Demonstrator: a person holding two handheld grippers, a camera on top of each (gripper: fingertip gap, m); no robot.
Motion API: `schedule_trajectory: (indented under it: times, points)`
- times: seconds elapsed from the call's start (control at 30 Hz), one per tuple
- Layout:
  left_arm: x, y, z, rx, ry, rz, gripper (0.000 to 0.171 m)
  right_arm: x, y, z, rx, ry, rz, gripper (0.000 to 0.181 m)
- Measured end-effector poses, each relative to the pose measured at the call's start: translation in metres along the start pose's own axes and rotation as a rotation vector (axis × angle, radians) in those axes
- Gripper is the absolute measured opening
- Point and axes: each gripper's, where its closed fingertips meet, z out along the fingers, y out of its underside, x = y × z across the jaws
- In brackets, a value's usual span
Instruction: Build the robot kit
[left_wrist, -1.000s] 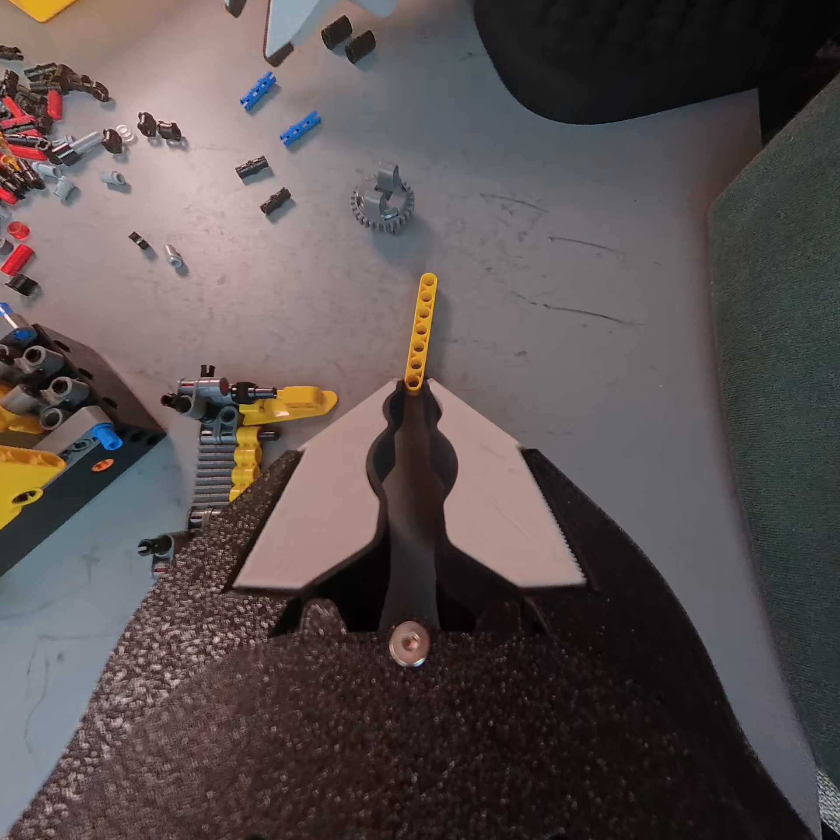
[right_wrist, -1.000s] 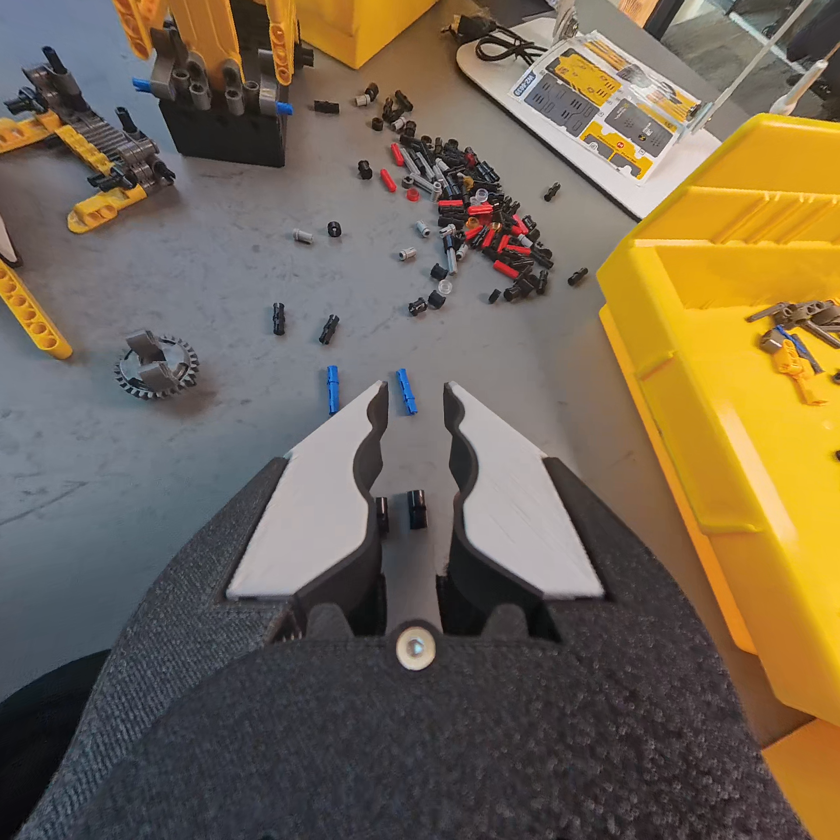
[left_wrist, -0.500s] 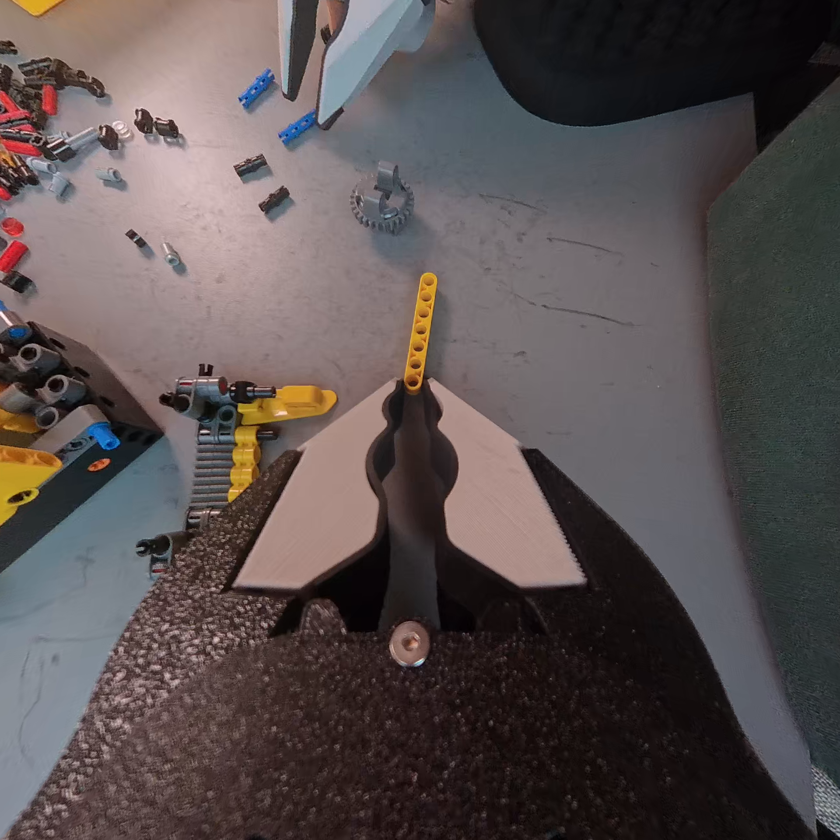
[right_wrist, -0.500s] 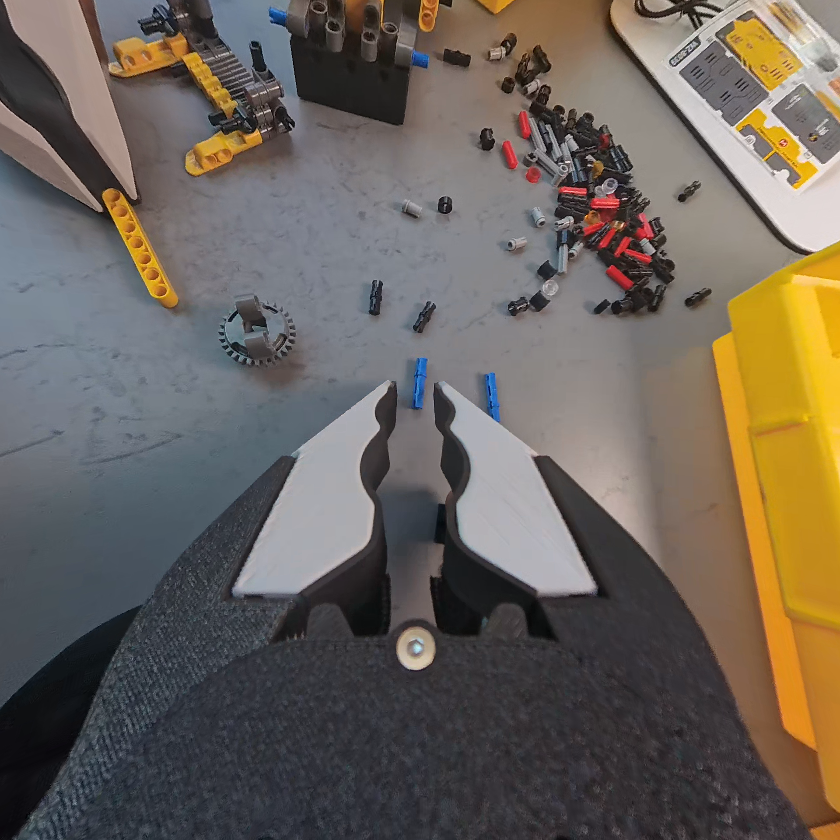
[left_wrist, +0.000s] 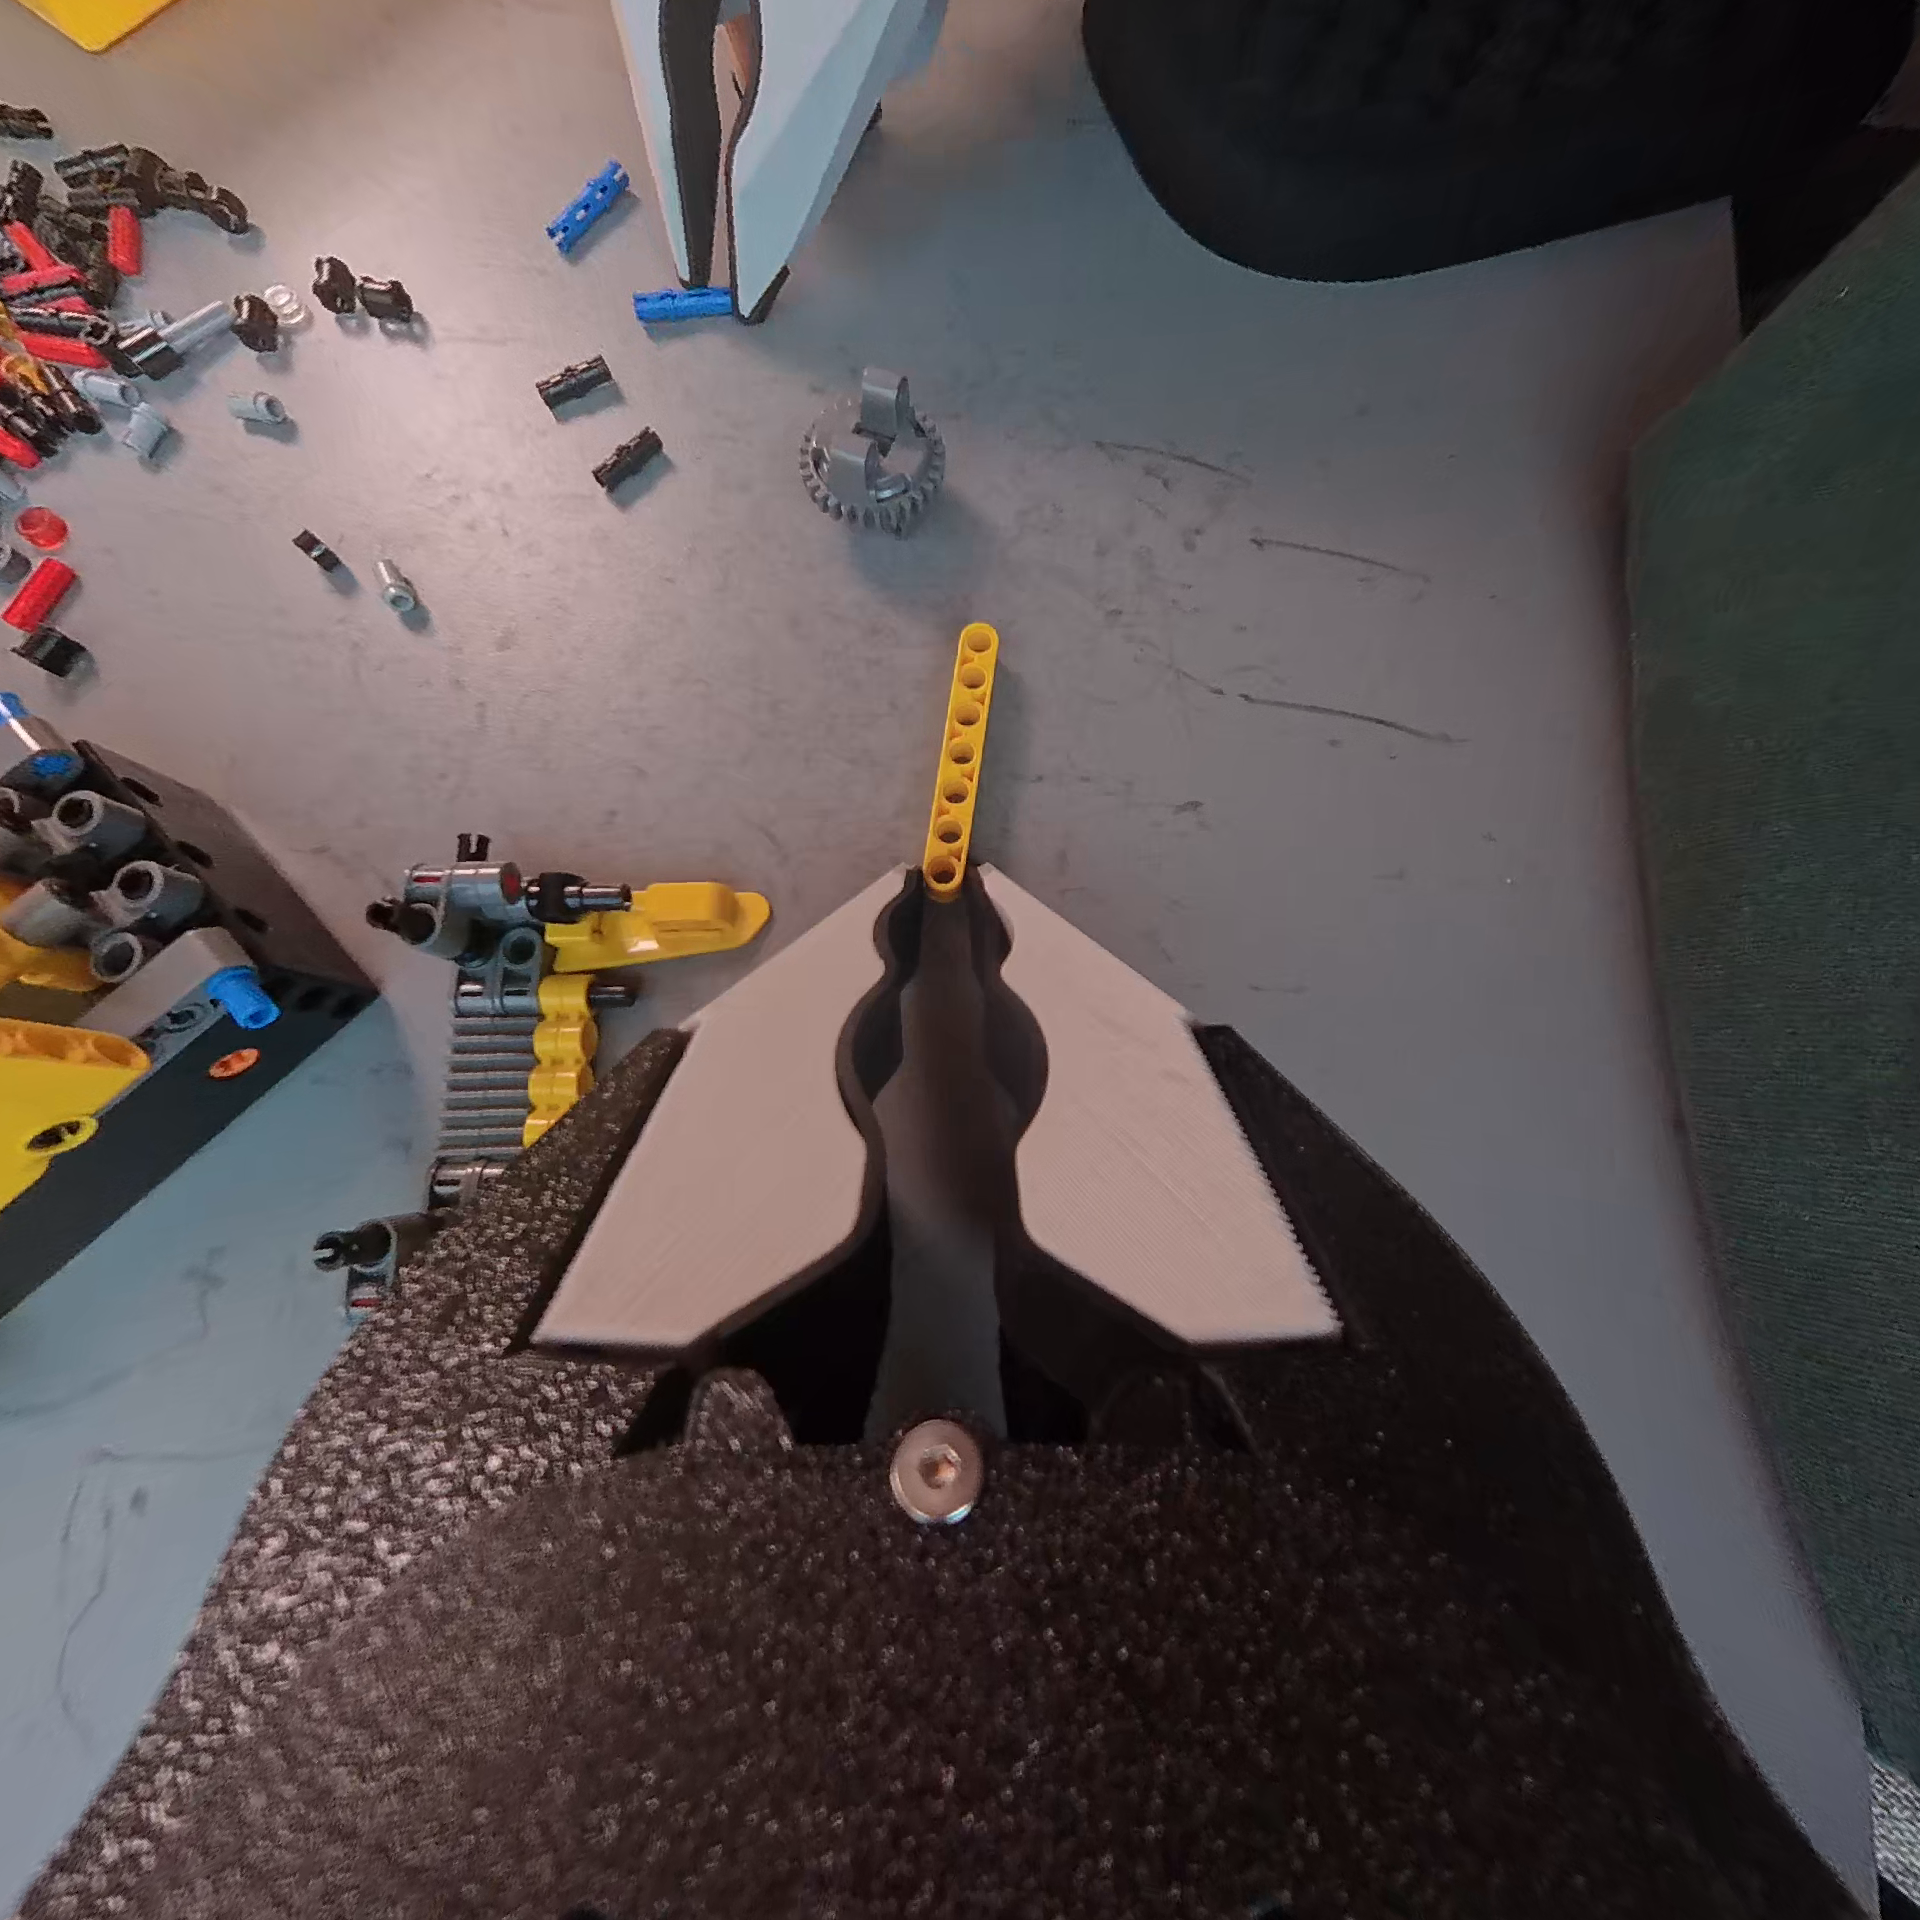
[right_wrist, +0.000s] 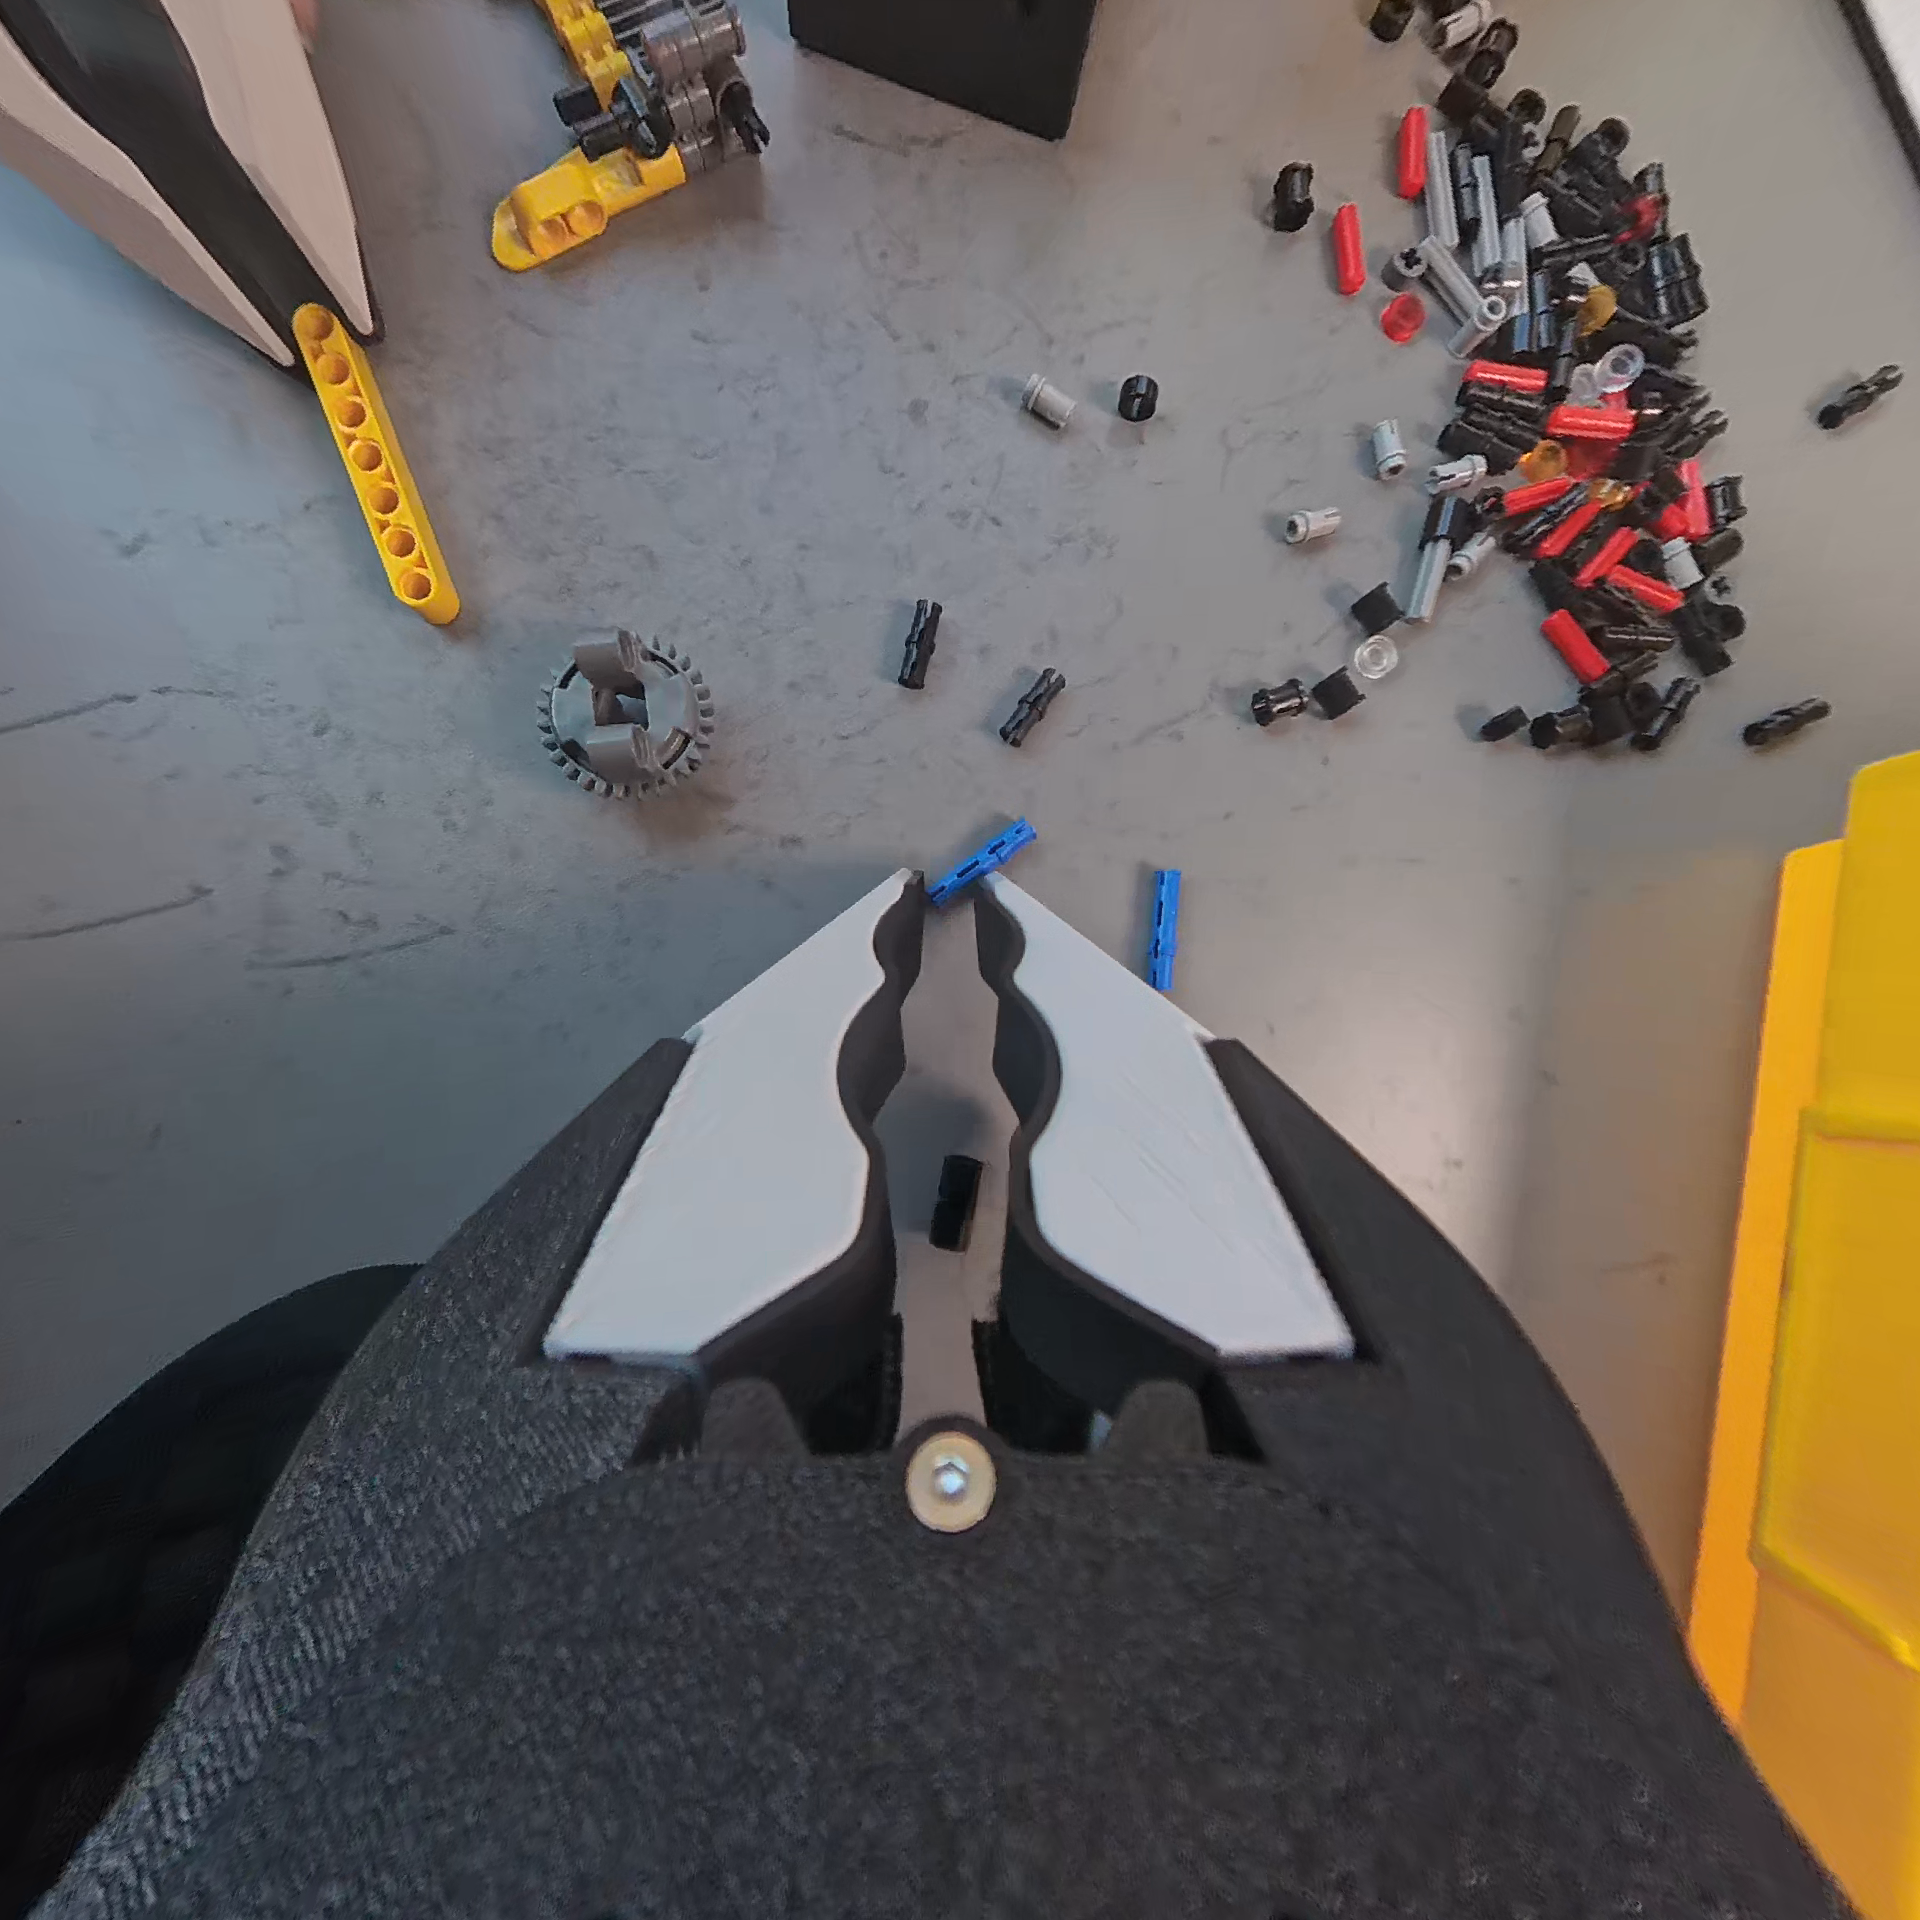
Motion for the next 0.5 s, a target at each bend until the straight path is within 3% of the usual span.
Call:
schedule_trajectory:
  times: [0.5]
  points:
    - [0.0004,0.0001,-0.0003,0.000,0.002,-0.002,0.007,-0.0066,-0.0037,0.0013,0.021,-0.018,-0.022,0.003]
